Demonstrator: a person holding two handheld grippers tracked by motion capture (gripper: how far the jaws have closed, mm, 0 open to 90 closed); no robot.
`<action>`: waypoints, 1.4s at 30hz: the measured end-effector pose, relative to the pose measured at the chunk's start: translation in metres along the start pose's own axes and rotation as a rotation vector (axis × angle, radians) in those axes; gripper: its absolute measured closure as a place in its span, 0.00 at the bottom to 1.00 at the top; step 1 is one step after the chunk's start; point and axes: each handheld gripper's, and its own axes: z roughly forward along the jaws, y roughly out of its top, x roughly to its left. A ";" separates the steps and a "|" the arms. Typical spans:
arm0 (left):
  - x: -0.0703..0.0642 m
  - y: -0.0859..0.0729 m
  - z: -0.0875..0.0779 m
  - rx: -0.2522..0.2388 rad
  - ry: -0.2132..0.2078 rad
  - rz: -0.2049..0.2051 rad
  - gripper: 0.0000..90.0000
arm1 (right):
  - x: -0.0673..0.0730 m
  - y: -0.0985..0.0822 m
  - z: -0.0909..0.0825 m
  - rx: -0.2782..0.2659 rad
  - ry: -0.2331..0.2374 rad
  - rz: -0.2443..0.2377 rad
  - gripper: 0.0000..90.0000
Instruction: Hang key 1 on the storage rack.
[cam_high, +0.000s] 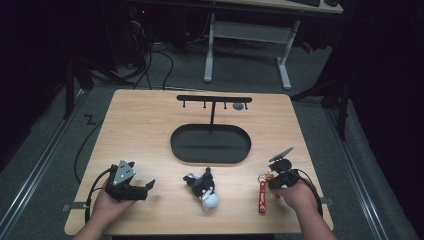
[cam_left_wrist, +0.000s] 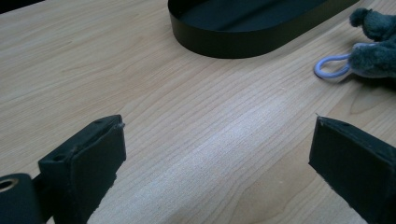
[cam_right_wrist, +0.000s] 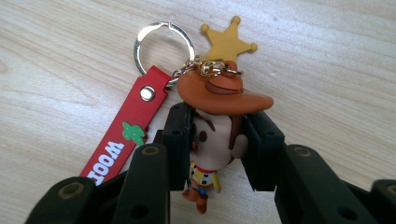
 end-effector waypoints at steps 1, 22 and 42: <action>0.000 0.000 0.000 0.000 0.001 0.000 0.05 | 0.000 0.001 -0.002 -0.004 0.001 -0.004 0.73; -0.001 0.001 -0.001 -0.018 -0.002 0.003 0.05 | 0.012 0.008 -0.077 -0.087 0.005 -0.085 0.74; 0.000 0.002 -0.002 -0.035 -0.004 0.011 0.05 | 0.019 0.022 -0.125 -0.137 -0.015 -0.106 0.74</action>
